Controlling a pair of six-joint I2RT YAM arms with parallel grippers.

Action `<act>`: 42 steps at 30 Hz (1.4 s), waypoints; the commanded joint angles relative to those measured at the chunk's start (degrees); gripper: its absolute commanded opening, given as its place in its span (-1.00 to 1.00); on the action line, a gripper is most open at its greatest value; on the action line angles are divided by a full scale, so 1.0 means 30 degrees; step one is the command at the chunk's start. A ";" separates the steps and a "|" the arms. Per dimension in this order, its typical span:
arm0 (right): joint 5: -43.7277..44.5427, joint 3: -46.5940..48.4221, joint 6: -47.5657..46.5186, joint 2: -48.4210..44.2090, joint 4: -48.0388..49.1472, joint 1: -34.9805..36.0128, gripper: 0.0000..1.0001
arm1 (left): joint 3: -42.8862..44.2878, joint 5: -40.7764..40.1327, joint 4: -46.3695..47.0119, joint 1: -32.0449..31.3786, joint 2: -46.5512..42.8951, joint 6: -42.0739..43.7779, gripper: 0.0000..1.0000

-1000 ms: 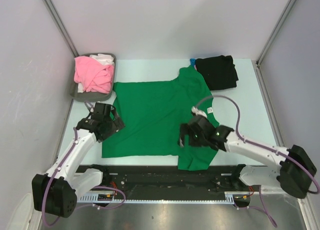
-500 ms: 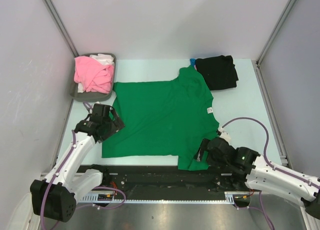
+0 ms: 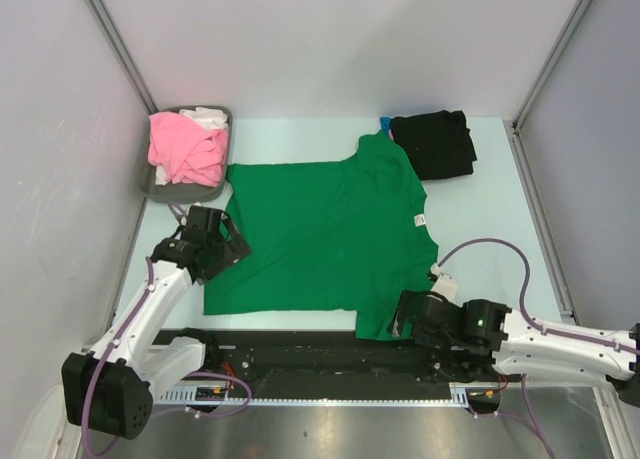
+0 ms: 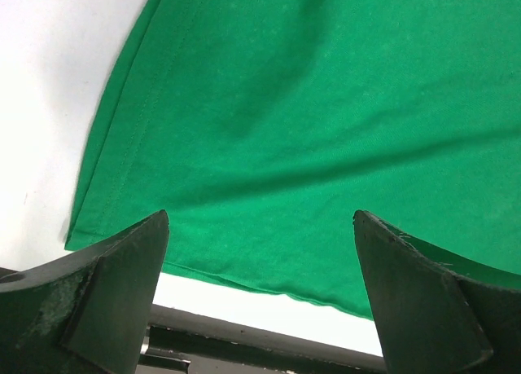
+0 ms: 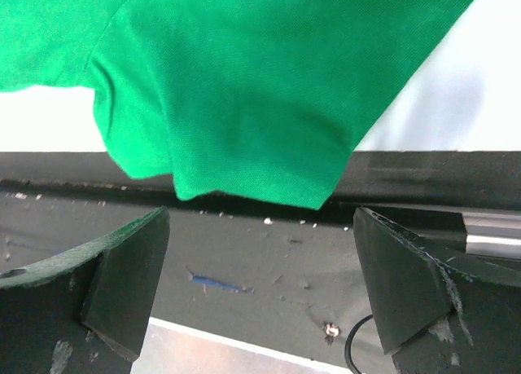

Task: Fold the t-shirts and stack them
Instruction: Fold the tshirt

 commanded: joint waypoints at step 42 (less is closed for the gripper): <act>0.3767 0.1034 0.0493 0.2332 0.0475 0.0676 0.40 | -0.1234 0.0067 0.1294 -0.0120 0.0366 0.0096 1.00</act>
